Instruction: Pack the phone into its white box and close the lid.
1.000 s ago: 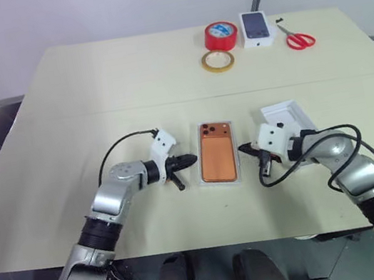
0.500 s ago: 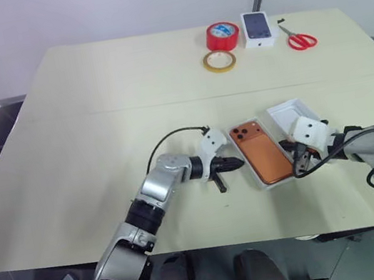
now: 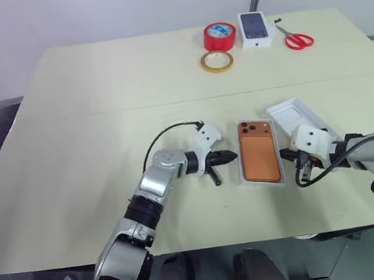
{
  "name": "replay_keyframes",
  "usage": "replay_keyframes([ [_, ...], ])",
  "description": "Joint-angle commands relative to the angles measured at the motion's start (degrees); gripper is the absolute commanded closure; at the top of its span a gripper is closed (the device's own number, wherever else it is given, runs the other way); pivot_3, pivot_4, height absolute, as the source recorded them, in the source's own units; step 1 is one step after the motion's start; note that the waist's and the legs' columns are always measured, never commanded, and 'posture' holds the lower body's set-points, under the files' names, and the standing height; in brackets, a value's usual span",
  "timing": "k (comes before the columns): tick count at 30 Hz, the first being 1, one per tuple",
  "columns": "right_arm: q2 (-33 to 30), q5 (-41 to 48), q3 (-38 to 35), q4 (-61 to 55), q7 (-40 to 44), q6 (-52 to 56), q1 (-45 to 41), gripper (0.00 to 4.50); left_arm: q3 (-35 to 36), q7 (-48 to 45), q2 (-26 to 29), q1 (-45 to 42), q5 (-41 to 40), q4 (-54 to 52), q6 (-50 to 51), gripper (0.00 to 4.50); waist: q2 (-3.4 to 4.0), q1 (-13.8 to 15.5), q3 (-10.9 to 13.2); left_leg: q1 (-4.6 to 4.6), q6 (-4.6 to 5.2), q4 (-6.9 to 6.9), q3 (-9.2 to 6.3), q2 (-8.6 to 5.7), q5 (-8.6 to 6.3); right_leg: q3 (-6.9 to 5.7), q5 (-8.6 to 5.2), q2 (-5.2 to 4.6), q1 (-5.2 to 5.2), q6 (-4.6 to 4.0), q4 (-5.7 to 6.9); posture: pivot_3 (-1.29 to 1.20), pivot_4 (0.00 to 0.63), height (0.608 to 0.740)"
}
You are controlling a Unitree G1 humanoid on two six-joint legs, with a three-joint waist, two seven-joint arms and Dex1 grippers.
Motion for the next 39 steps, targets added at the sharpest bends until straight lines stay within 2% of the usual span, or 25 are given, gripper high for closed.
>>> replay_keyframes([
  [1, -0.5, 0.7, -0.7, -1.0, 0.2, -1.1, -1.1, 4.50, 1.4, 0.0, -0.2, -0.8, -0.4, -1.4, 0.1, 4.48, 0.00, 0.0, 0.0, 0.00, 0.00, 0.00, 0.00, -0.01, 0.00, 0.00, 0.00, -0.01, 0.00, 0.00, 0.00, 0.00, 0.150, 0.728],
  [9, -2.9, 1.0, -3.3, -0.3, 1.0, -2.6, -0.6, 4.50, 5.4, 0.3, 3.4, -1.8, -0.5, 0.7, -1.3, 4.48, 0.00, -0.1, 0.0, 0.00, 0.00, 0.00, 0.00, 0.00, 0.00, 0.00, 0.00, 0.01, -0.01, 0.01, 0.01, 0.00, 0.150, 0.728],
  [18, 1.2, -5.3, 0.3, 10.1, -7.9, -8.5, -8.5, 4.50, 8.5, -1.0, 5.9, -1.1, -3.1, -3.6, 0.5, 4.48, 0.00, 0.0, 0.0, 0.00, -0.04, 0.00, 0.01, -0.01, 0.02, -0.01, 0.00, 0.01, -0.01, 0.01, 0.02, 0.00, 0.150, 0.728],
  [22, 2.1, -6.7, 0.6, 14.2, -10.7, -9.5, -11.2, 4.50, 10.0, -0.7, 6.3, -0.7, -4.5, -5.9, 1.1, 4.48, 0.01, -0.1, 0.0, -0.01, -0.35, 0.00, 0.01, -0.01, 0.21, -0.01, 0.00, 0.01, -0.03, 0.01, 0.03, 0.00, 0.150, 0.728],
  [26, 0.2, -8.5, 1.2, 16.1, -11.2, -11.5, -11.1, 4.50, 11.5, 0.0, 7.9, -0.3, -4.7, -6.2, 1.0, 4.48, 0.01, 0.0, 0.0, -0.01, -0.36, 0.00, 0.01, -0.01, 0.21, -0.01, 0.00, 0.01, -0.02, 0.01, 0.04, 0.00, 0.150, 0.728],
  [29, -0.2, -6.2, -1.1, 14.2, -10.4, -8.9, -10.5, 4.50, 13.6, -1.0, 10.7, 1.0, -6.1, -7.9, 1.0, 4.48, 0.01, -0.1, 0.0, -0.01, -0.35, 0.00, 0.01, -0.01, 0.21, 0.00, 0.00, 0.01, -0.02, 0.02, 0.04, 0.00, 0.150, 0.728],
  [31, 1.1, 0.4, -4.6, 11.0, -7.8, -2.3, -10.0, 4.50, 14.7, -5.3, 13.4, 2.3, -9.6, -10.5, 4.4, 4.48, 0.01, 0.0, 0.0, -0.01, -0.35, 0.00, 0.01, 0.00, 0.21, 0.00, 0.00, 0.01, -0.02, 0.02, 0.04, 0.00, 0.150, 0.728],
  [32, 1.7, 3.3, -6.4, 9.1, -7.3, 0.9, -9.5, 3.96, 14.9, -6.9, 14.9, 3.4, -10.1, -12.2, 4.0, 3.95, 0.02, -0.1, 0.0, -0.02, -0.35, 0.00, 0.01, 0.00, 0.21, -0.01, 0.00, 0.01, -0.03, 0.02, 0.04, 0.00, 0.150, 0.728],
  [34, 2.2, 6.5, -9.3, 6.0, -7.3, 5.1, -8.2, 3.21, 15.9, -8.3, 16.8, 4.8, -11.6, -14.4, 3.9, 3.21, 0.02, -0.1, 0.0, -0.01, -0.35, -0.02, 0.01, 0.01, 0.21, 0.01, 0.00, 0.00, -0.03, 0.02, 0.04, 0.00, 0.150, 0.728],
  [39, 1.5, 9.5, -12.8, 0.0, -8.7, 12.9, -4.3, 0.64, 17.7, -11.8, 20.6, 7.6, -14.9, -18.3, 4.0, 0.72, 0.03, 0.0, 0.0, -0.01, -0.10, -0.03, -0.02, 0.00, 0.05, 0.03, 0.00, -0.16, 0.00, 0.01, 0.03, 0.00, 0.150, 0.728],
])
